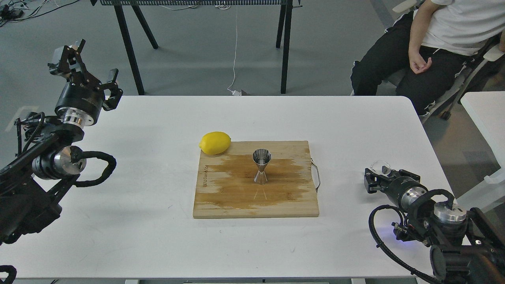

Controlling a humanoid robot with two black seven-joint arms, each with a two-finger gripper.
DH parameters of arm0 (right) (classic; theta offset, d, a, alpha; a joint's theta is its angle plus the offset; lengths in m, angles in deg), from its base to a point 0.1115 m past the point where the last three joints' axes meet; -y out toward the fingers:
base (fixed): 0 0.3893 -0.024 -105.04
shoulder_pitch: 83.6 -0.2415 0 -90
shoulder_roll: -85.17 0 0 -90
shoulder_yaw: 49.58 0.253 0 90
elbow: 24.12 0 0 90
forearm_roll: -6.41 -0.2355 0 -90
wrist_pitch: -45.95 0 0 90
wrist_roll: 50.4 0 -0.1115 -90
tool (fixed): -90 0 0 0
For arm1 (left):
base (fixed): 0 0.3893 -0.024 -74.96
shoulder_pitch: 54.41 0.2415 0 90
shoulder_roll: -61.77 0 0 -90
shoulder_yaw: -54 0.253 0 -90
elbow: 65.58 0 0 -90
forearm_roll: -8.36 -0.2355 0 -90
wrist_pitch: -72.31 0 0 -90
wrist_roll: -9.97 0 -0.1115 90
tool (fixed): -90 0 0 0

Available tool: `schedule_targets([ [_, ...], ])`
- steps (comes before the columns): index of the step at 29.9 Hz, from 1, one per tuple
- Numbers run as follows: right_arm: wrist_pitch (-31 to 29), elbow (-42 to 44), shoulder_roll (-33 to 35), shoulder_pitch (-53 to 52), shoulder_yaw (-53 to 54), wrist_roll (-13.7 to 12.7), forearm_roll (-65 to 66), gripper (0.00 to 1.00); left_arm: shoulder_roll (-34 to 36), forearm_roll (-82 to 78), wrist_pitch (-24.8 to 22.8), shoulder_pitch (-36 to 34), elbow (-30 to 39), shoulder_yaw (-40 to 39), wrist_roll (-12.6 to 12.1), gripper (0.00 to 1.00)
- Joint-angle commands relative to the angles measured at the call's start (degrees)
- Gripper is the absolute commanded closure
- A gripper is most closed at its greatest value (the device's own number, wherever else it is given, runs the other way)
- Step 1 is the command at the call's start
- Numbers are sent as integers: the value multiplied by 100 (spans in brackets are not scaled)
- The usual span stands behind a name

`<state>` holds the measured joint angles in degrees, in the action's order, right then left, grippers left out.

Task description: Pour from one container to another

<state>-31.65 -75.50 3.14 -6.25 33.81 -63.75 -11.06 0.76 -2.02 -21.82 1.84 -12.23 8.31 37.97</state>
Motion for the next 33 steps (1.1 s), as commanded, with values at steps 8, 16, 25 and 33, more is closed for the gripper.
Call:
schedule_targets([
  [8,0,-196,11,51,37,-10,-37,36,10,1,0,0,0,-9,0,0],
  [16,0,-294,20,60,28,-10,-28,62,2,1,0,0,0,-1,0,0],
  [25,0,-232,29,60,10,-1,-10,36,2,1,0,0,0,-1,0,0],
  [33,0,-232,29,60,28,-1,-2,26,-7,1,0,0,0,0,0,0],
])
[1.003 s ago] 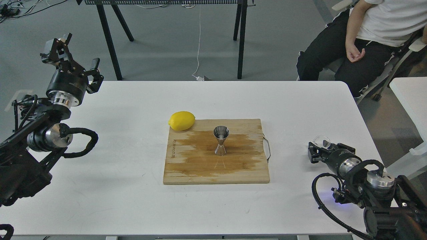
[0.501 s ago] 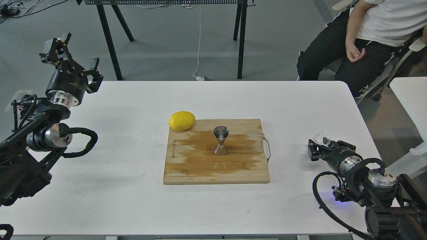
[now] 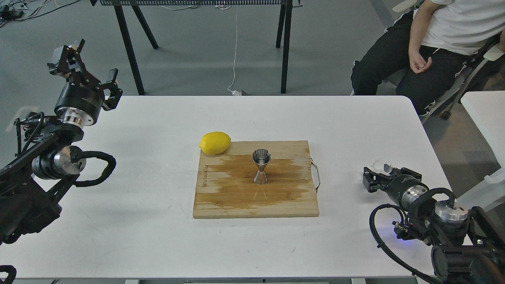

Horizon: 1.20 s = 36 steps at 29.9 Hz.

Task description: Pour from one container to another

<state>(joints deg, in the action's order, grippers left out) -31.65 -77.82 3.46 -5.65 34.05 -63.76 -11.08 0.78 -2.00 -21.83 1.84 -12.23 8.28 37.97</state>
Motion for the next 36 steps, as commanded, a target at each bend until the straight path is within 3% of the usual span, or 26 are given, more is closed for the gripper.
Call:
schedule_targets([
  [1,0,0,-3,0,4,0,-9,24,-9,-1,0,0,0,2,0,0],
  [10,0,-131,41,44,47,0,-17,24,0,-1,0,0,0,-7,0,0],
  [12,0,-367,181,88,65,0,-26,17,0,-1,0,0,0,-7,0,0],
  [13,0,-551,251,106,83,8,-18,4,9,-1,0,0,0,-7,0,0],
  [20,-183,-1607,717,62,48,61,9,1,18,-1,0,0,0,-16,0,0],
  [24,-964,-1679,910,-332,-23,61,183,1,35,-1,0,-17,-9,-16,0,0],
  [28,-1677,-1389,964,-825,-40,157,1193,0,35,-1,-8,-17,-9,-24,0,0],
  [36,-3443,-53,920,-1476,-365,1132,1609,0,18,16,-61,-17,-9,-24,0,0],
])
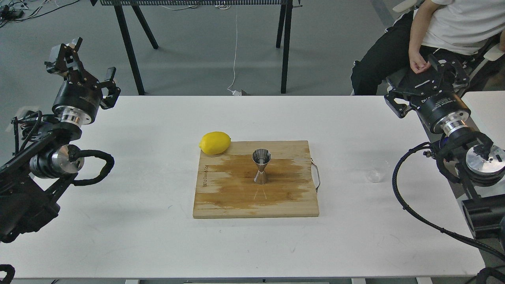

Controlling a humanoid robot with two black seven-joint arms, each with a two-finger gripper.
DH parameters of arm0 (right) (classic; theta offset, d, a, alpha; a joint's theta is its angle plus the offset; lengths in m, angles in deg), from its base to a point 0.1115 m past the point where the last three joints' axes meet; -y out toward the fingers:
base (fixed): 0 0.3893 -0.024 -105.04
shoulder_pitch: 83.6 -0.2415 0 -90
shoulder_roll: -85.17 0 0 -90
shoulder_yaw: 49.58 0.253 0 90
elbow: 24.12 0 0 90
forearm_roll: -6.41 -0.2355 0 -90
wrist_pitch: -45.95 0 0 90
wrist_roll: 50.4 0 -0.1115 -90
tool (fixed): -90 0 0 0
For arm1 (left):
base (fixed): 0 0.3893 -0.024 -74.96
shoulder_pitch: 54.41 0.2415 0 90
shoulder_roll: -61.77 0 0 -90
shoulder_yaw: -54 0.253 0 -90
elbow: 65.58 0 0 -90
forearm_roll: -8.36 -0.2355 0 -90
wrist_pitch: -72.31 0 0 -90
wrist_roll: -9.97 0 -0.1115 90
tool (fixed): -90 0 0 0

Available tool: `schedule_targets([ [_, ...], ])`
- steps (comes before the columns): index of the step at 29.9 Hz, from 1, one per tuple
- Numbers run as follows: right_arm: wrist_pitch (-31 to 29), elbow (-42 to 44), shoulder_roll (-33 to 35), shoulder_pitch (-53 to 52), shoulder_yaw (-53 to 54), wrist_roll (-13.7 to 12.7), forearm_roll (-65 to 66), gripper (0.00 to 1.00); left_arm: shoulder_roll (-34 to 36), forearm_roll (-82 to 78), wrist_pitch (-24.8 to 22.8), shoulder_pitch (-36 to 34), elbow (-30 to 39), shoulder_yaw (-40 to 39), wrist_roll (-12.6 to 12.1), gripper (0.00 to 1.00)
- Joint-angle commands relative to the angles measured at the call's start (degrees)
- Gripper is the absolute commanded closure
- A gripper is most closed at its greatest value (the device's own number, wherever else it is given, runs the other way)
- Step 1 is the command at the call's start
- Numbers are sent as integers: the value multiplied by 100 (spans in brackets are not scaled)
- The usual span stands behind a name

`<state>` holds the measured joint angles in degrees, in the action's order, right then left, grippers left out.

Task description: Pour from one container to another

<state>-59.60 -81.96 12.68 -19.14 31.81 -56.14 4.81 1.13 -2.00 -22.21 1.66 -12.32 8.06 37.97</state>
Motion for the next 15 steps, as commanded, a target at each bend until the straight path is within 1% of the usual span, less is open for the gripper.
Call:
schedule_targets([
  [1,-859,466,-11,-162,-202,511,19,0,-26,17,-31,0,1,-11,0,0],
  [3,-1185,624,-3,-198,-290,722,19,0,-44,17,-40,9,-8,-11,0,0],
  [6,-1245,757,-11,-242,-334,933,19,0,-61,25,-40,18,1,-47,0,0],
  [15,-1245,818,-20,-382,-291,943,-33,0,-158,25,-32,18,1,-47,0,0],
])
